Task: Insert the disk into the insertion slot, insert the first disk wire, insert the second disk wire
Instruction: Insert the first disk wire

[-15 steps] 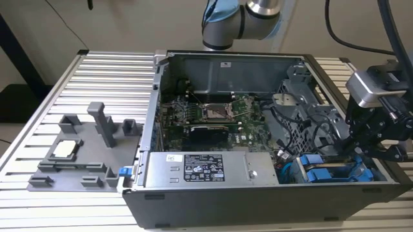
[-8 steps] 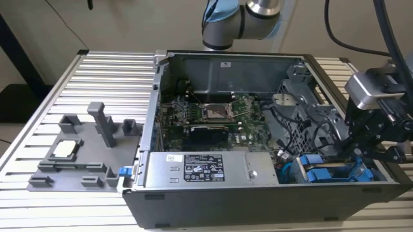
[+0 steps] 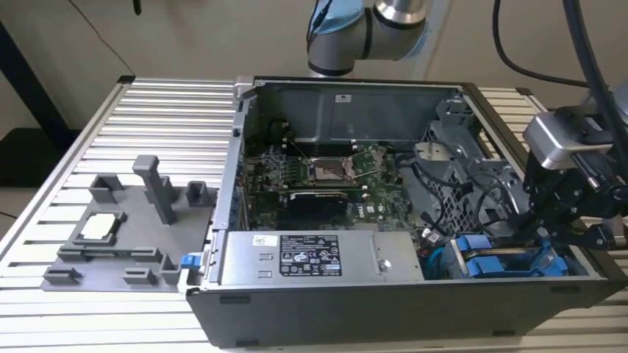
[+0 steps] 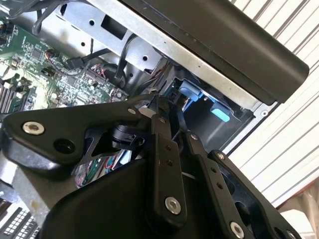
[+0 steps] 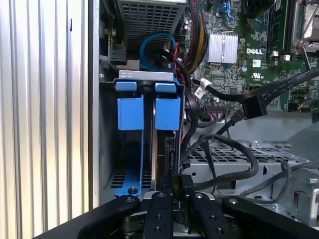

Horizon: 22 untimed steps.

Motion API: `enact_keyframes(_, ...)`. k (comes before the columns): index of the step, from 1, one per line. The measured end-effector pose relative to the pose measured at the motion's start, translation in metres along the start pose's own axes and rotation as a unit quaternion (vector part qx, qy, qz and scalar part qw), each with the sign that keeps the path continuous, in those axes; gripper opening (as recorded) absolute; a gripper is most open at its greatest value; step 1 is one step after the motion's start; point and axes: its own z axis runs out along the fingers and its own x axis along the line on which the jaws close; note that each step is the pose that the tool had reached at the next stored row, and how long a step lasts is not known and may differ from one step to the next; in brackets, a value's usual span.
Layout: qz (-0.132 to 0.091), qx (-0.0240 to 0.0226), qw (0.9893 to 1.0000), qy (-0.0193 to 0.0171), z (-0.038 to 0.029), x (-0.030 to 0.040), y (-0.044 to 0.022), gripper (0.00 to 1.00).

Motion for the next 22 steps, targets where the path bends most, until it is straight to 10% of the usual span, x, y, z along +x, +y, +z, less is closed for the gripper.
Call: enact_keyframes(22,0.0,0.0,1.0,-0.0002,0.0074,0.0013,0.0003,0.19)
